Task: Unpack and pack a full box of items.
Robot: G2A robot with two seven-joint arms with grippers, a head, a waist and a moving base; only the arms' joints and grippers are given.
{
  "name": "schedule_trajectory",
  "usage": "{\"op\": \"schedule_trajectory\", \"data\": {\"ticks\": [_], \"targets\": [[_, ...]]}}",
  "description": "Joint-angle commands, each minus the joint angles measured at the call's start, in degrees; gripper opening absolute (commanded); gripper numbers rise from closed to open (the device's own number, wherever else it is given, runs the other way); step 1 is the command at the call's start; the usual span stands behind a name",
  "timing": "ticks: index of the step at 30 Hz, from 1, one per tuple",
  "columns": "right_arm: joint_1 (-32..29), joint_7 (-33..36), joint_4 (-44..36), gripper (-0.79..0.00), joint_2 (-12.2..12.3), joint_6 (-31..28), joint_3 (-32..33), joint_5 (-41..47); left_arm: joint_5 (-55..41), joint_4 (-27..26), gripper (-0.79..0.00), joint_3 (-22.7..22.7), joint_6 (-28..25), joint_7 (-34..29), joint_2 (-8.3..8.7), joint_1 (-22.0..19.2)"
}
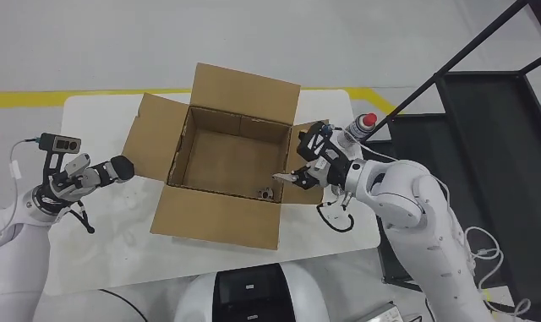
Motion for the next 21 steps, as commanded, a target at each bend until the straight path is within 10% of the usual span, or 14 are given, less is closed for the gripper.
{"op": "schedule_trajectory", "data": {"ticks": [1, 15, 21], "targets": [[0.4, -0.3, 0.2, 0.0, 0.0, 0.3, -0.5, -0.1, 0.0, 0.0, 0.0, 0.0, 0.0, 0.0, 0.0, 0.0], [0.0, -0.3, 1.0, 0.0, -0.1, 1.2, -1.2, -0.5, 0.0, 0.0, 0.0, 0.0, 0.0, 0.0, 0.0, 0.0], [11.2, 5.0, 10.0, 0.0, -1.6, 3.1, -14.1, -2.5, 0.0, 0.0, 0.0, 0.0, 0.0, 0.0, 0.0, 0.0]]}}
